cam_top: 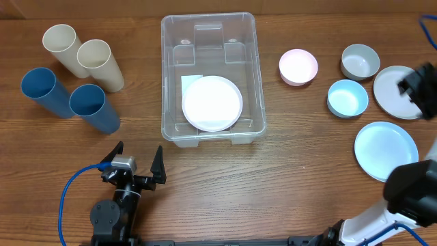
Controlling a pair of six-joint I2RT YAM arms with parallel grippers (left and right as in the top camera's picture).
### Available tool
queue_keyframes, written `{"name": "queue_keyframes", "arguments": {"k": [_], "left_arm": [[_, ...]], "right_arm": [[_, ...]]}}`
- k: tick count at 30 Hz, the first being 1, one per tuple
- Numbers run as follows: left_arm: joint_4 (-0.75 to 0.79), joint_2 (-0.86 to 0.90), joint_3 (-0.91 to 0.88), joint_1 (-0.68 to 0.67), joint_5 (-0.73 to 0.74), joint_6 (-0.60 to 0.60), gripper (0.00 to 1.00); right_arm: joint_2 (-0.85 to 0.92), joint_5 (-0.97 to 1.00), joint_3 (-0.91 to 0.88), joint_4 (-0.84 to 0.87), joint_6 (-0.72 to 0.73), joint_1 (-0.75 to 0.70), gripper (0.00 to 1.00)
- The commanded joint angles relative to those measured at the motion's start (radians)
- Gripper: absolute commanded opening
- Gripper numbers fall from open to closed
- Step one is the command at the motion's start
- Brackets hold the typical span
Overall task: Pack container
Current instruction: 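Open the right gripper and move it to the light-blue plate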
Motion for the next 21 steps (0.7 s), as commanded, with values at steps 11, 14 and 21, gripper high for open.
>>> {"name": "queue_keyframes", "arguments": {"k": [11, 14, 21], "left_arm": [[-0.002, -0.008, -0.003, 0.010, 0.011, 0.008, 1.00], [-0.002, -0.008, -0.003, 0.010, 0.011, 0.008, 1.00], [-0.002, -0.008, -0.003, 0.010, 0.011, 0.008, 1.00]], "right_arm": [[-0.019, 0.014, -0.489, 0.123, -0.036, -0.373, 0.58], [-0.019, 0.014, -0.578, 0.179, -0.056, -0.401, 0.58], [-0.019, -0.031, -0.805, 0.415, -0.062, -0.399, 0.58]]}}
